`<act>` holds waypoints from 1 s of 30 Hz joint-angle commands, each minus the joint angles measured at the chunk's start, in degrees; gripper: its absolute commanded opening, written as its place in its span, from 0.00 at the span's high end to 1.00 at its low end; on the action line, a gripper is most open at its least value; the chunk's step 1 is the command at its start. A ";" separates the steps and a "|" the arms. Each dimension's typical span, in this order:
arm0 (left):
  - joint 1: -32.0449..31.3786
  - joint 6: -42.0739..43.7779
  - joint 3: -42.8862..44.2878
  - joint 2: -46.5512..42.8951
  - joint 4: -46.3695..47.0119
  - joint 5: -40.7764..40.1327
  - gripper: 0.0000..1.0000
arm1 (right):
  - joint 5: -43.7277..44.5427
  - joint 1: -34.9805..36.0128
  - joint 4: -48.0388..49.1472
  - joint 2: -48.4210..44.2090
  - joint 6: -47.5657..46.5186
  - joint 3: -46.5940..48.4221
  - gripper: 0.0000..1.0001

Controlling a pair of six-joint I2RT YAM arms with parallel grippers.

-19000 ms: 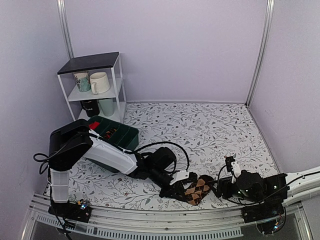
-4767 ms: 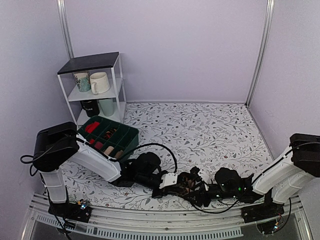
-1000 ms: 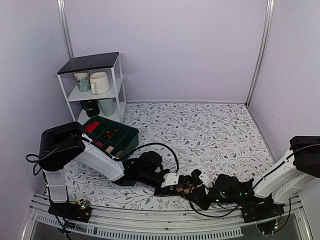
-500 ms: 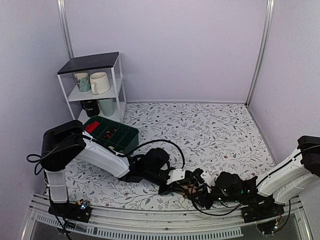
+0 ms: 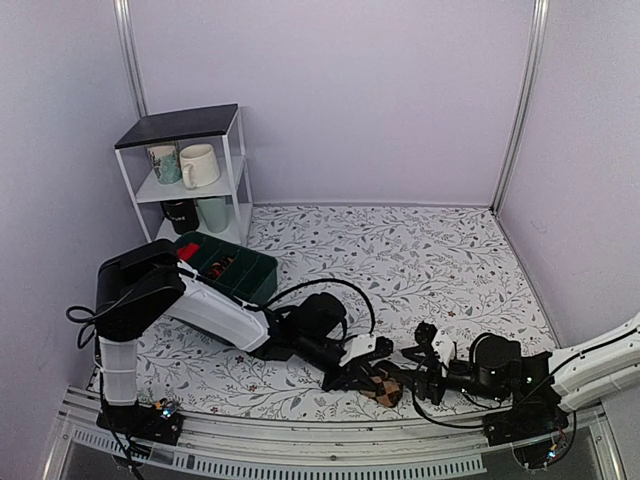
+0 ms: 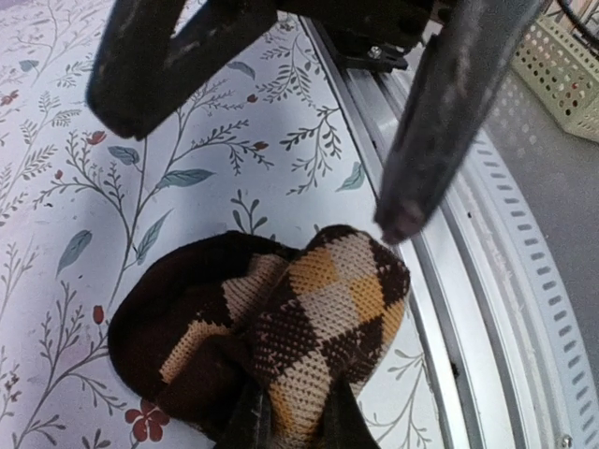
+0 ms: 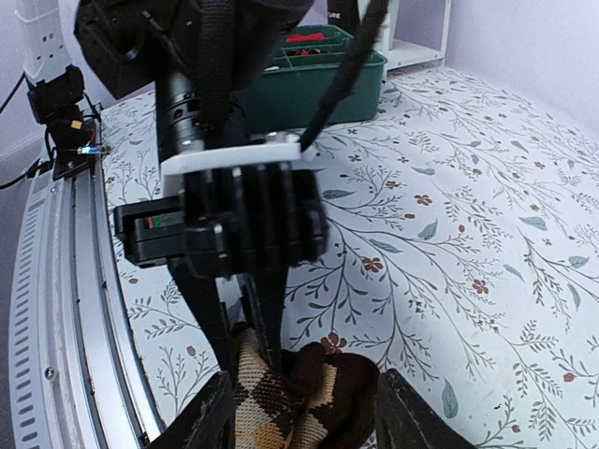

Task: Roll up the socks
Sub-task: Roll the sock at the center of the board.

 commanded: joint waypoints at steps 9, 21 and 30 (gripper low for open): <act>0.51 -2.48 -4.09 7.99 -24.43 0.93 1.00 | -9.01 0.54 5.66 17.64 3.40 3.00 0.51; 1.04 -2.20 -2.32 9.75 -24.04 0.08 1.00 | -11.65 1.49 3.23 21.82 13.33 3.52 0.66; 1.35 -2.28 -2.58 10.15 -23.78 -0.04 1.00 | -8.39 1.70 -6.68 7.87 17.30 3.31 0.36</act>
